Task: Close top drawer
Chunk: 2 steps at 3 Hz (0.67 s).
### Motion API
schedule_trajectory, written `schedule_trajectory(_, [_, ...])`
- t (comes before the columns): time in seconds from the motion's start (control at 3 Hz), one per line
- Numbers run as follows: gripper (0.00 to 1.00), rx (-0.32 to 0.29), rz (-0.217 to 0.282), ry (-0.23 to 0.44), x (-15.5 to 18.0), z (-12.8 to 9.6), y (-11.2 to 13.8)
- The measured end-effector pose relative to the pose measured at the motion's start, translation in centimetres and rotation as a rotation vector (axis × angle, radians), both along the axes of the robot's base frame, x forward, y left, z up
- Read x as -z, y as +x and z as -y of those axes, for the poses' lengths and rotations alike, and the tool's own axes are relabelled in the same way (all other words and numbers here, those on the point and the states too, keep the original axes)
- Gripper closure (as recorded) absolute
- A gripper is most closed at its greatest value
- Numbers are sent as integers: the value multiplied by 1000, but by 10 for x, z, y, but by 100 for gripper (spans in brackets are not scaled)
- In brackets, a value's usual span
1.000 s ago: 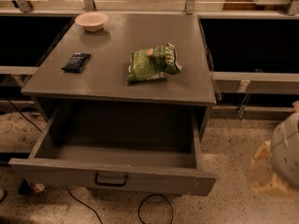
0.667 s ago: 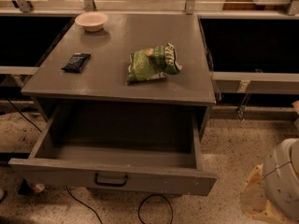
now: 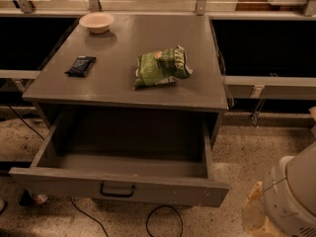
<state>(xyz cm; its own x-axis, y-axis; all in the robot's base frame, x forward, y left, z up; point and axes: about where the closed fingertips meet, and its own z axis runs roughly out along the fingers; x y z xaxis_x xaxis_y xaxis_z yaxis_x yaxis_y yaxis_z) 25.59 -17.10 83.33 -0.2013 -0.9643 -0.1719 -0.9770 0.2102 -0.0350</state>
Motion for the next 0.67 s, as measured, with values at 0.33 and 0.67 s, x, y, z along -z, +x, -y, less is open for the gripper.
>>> schedule_trajectory(0.33, [100,-12,-93,11,54,-22,3])
schedule_trajectory(0.67, [100,-11,-93,11,54,-22,3])
